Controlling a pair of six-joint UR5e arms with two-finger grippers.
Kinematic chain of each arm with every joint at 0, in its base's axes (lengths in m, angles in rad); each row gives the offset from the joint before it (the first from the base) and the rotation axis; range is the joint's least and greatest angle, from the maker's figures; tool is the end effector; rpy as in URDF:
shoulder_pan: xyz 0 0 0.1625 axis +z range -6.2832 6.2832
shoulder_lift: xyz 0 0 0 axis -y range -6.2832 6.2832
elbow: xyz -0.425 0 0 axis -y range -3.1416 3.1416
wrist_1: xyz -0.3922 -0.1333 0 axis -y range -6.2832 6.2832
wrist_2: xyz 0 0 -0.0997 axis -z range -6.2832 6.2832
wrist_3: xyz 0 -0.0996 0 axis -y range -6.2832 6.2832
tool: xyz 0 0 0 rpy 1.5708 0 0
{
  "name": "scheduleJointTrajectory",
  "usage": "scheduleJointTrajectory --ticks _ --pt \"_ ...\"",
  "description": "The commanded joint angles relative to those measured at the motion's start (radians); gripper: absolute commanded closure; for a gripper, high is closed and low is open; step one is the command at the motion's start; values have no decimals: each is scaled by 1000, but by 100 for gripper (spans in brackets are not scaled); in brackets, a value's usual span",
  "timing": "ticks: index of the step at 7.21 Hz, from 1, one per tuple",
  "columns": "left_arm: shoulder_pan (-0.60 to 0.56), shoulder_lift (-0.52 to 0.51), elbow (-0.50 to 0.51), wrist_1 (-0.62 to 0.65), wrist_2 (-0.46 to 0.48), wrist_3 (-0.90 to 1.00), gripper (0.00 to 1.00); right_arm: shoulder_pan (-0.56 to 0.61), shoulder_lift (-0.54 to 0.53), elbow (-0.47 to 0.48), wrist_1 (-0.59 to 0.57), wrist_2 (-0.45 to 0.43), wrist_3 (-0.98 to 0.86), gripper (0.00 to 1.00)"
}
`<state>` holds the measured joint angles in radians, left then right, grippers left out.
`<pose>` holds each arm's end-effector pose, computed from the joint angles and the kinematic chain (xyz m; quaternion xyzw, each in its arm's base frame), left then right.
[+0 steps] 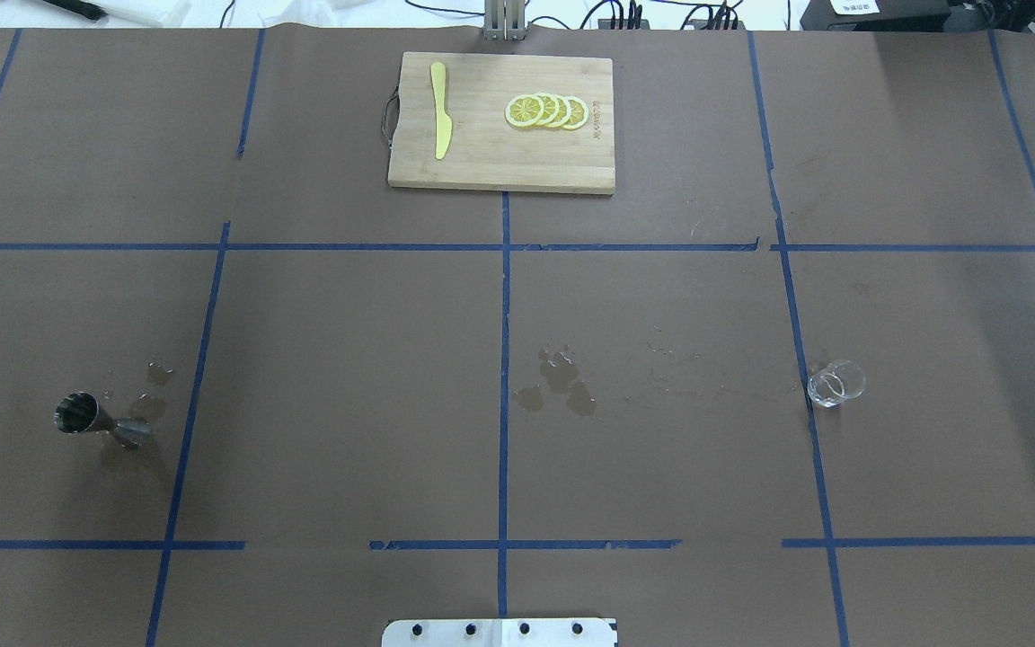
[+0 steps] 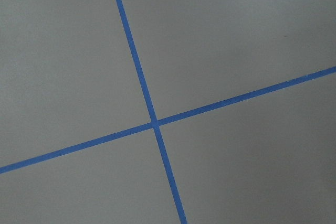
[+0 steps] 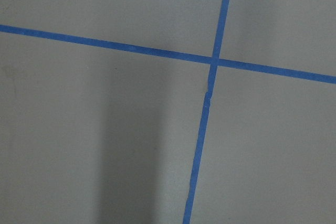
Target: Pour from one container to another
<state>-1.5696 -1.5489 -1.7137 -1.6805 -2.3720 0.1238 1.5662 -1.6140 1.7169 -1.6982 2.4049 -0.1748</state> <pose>-0.0612 -0.4930 0.5847 0.1295 0.3802 0.1019 0.9101 0.0574 -0.4701 0.6162 0.0233 -0.4045 -0.0770 0.9110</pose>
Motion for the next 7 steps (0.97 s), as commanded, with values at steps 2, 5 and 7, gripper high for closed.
scheduleJointTrajectory --ticks 2,5,7 --pt "-4 21 -7 1 0 2 0 2 6 4 0 0 1 0" --pt "-12 90 -41 5 2 -6 0 2 -4 10 0 -7 1 0" --pt "-12 95 -59 40 7 -9 0 -8 2 18 0 -94 47 0"
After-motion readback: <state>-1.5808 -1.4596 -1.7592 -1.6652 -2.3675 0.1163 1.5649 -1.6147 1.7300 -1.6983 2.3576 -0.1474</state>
